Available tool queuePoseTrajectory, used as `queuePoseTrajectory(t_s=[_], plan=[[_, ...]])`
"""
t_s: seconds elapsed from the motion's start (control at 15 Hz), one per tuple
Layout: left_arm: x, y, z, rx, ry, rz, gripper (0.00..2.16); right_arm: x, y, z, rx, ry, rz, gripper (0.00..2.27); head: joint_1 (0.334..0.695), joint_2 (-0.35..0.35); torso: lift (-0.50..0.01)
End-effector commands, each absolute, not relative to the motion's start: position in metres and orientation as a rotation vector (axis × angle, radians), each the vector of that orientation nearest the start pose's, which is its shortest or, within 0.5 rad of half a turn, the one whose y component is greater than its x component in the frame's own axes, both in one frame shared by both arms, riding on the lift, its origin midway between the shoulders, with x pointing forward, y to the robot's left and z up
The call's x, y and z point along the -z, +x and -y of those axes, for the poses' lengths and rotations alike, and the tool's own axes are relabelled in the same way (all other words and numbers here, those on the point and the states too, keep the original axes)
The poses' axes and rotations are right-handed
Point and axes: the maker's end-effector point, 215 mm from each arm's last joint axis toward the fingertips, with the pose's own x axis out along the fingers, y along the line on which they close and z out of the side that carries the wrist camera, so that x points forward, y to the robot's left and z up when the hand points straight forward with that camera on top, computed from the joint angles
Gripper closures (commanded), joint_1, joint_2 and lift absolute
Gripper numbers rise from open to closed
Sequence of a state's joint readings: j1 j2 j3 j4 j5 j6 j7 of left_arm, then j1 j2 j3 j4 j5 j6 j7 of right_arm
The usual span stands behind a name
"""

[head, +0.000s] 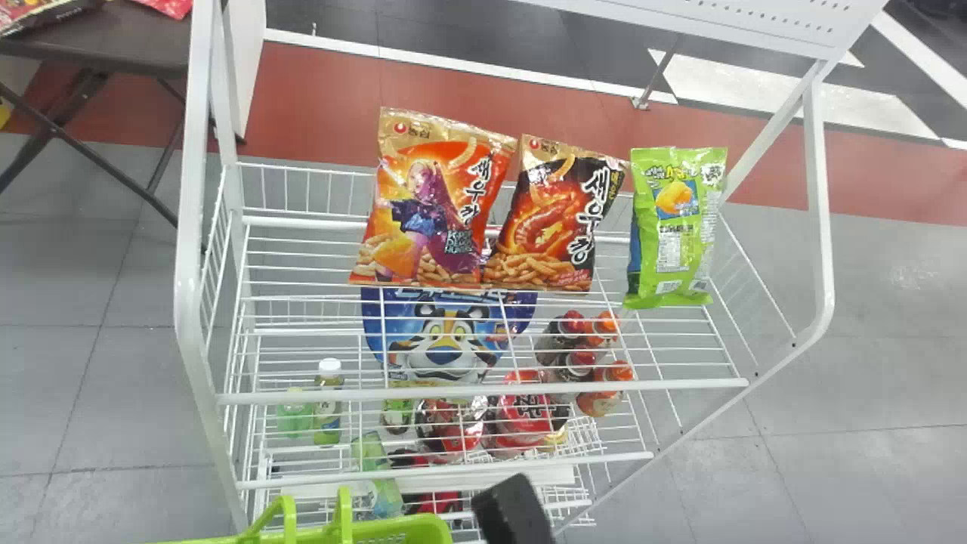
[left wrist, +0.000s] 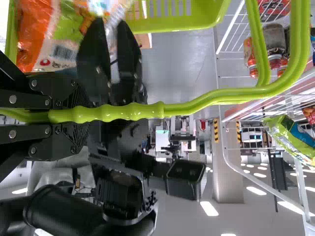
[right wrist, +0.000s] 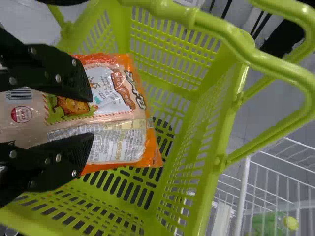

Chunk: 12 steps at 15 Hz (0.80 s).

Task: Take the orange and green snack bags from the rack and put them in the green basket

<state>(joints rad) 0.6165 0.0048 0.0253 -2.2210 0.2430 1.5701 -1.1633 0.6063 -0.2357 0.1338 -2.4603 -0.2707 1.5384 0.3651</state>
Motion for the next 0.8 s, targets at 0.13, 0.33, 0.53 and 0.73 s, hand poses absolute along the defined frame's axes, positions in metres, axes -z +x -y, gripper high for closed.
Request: queuePoseTrajectory(t_s=[0.13, 0.33, 0.53, 0.73], plan=[[0.426, 0.123, -0.005, 1.072, -1.061, -1.252, 2.11, 0.475, 0.242, 0.156, -0.501, 0.162, -1.06, 0.07, 0.695, -0.35, 0.0], [0.427, 0.123, -0.004, 1.071, -1.054, -1.255, 2.11, 0.424, 0.306, 0.2, -0.421, 0.213, -0.805, 0.06, 0.695, -0.35, 0.0], [0.428, 0.123, -0.003, 1.072, -1.055, -1.256, 2.11, 0.355, 0.358, 0.259, -0.312, 0.219, -0.523, 0.08, 0.695, -0.35, 0.0], [0.427, 0.122, -0.001, 1.076, -1.057, -1.258, 2.11, 0.312, 0.382, 0.304, -0.234, 0.19, -0.362, 0.08, 0.695, -0.35, 0.0]])
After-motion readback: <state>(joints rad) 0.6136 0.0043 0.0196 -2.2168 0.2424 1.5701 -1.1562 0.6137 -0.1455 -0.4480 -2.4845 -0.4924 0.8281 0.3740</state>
